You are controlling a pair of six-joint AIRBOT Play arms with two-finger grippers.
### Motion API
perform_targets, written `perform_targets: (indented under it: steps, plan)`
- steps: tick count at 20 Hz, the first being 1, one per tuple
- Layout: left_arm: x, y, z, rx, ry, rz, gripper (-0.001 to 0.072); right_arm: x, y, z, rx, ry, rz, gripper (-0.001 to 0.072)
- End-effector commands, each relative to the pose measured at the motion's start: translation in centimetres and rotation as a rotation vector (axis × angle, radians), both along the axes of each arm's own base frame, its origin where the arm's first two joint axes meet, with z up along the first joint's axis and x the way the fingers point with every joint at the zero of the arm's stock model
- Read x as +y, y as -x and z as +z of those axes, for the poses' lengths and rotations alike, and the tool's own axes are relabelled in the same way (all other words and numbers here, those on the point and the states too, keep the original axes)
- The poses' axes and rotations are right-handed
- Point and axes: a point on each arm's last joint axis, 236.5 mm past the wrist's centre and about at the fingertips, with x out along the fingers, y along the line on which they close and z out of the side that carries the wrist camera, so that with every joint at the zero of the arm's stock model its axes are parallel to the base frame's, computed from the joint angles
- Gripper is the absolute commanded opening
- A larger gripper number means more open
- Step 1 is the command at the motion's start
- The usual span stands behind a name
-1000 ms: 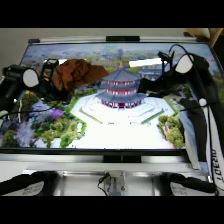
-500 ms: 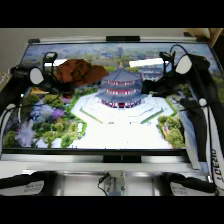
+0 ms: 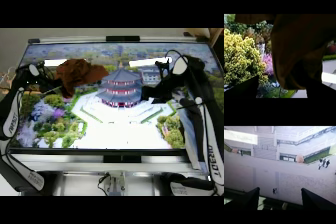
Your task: Fold the shirts.
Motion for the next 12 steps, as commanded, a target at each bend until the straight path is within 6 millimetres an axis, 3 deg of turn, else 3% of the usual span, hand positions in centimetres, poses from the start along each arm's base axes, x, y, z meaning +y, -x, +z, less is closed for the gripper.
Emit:
perform_targets:
  steps: [1,2,4,5,6,7,8,9,11,12]
  plan:
    - [-0.7,-2.2,-2.4,-0.037,0.084,0.038,0.0681,0.3,-0.3,0.0,-0.012,-0.01,0.001,0.064]
    - [-1.1,-2.5,-2.7,-0.041,0.099,0.043,0.0578,0.3,-0.4,0.0,-0.014,-0.012,-0.002,0.0639]
    - [-1.5,-2.6,-3.1,-0.038,0.12,0.049,0.0128,0.8,-0.3,0.1,-0.006,-0.033,-0.005,0.0639]
    - [-1.6,-2.4,-3.1,-0.032,0.128,0.049,0.0034,1.3,-0.1,0.3,0.0,-0.057,-0.003,0.0638]
    - [-2.0,-2.2,-2.5,-0.021,0.144,0.038,0.0034,1.8,0.0,0.5,0.002,-0.08,0.0,0.0624]
    - [-2.6,-2.2,-1.1,-0.035,0.161,-0.01,0.0033,2.3,-0.2,0.9,-0.011,-0.101,-0.001,0.0474]
    - [-3.9,-2.6,1.7,-0.085,0.192,-0.073,0.0033,2.6,-0.9,1.7,-0.058,-0.124,-0.009,0.0449]
    - [-5.6,-2.9,6.2,-0.174,0.239,-0.151,0.0033,2.8,-1.8,3.3,-0.136,-0.139,-0.015,0.0451]
    - [-9.1,-2.1,18.0,-0.413,0.3,-0.278,0.0033,2.0,-3.0,7.8,-0.308,-0.148,-0.029,0.0474]
    - [-10.4,-0.7,24.0,-0.537,0.288,-0.329,0.0033,1.3,-3.0,10.8,-0.403,-0.134,-0.028,0.0474]
